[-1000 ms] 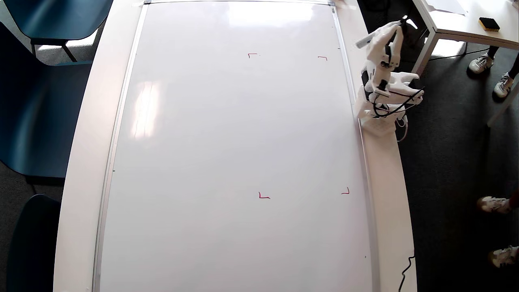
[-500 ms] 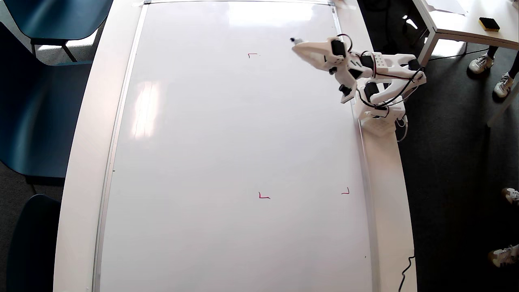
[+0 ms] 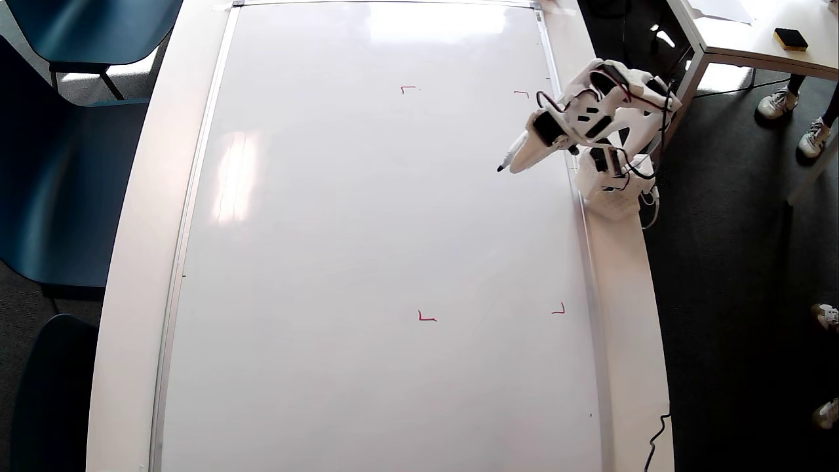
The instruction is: Draw on a whiteboard a robot head using a pen attached to the gripper
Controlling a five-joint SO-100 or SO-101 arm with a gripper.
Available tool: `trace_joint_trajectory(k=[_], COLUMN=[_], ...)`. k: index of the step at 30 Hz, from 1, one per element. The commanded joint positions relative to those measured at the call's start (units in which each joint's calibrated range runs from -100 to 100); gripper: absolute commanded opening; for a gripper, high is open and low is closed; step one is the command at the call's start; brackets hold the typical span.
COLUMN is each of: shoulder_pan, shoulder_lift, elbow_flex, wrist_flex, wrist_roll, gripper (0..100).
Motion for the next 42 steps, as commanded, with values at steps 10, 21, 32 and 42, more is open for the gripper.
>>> trace_joint_trajectory(k=[10,21,32,42], shoulder_pan=[0.8,-0.4,5.6,8.7], shoulder_lift=[19.8,43.8,54.7,60.6], elbow_flex=[-4.7,-27.5,-35.1,-36.5], wrist_flex=[6.6,1.8,-0.9,-2.1], wrist_roll=[-13.0,-15.6,-20.0,-19.7], gripper=[1,1,1,1])
